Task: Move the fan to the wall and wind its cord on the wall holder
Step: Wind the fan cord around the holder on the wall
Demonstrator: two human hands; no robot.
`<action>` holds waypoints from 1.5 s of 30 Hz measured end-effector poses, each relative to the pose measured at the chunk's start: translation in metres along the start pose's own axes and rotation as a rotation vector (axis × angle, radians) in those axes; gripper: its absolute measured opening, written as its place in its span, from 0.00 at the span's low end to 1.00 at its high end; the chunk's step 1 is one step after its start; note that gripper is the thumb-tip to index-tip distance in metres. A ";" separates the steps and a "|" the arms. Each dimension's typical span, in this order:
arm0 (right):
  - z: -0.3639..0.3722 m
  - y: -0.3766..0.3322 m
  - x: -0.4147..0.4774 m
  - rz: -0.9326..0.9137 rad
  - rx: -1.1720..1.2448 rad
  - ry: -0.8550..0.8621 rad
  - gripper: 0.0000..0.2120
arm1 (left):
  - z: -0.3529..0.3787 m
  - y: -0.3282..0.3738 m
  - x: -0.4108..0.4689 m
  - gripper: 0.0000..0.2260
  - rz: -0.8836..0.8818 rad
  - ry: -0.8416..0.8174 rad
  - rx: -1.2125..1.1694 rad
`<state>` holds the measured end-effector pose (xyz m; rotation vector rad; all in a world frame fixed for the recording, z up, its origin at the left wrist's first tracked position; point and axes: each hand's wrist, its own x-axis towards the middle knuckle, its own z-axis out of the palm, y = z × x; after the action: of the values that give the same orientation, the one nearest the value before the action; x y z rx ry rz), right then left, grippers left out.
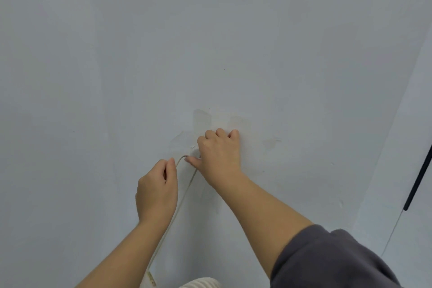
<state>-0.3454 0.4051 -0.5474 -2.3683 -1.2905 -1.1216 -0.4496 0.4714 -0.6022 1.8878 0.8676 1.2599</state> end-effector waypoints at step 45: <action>-0.016 0.092 0.012 -0.763 -0.045 0.133 0.08 | 0.041 0.021 -0.009 0.09 0.442 -0.457 0.113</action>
<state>-0.2770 0.3498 -0.5132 -1.7936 -2.2120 -1.4599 -0.4107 0.4456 -0.6009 2.4163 0.2921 0.9606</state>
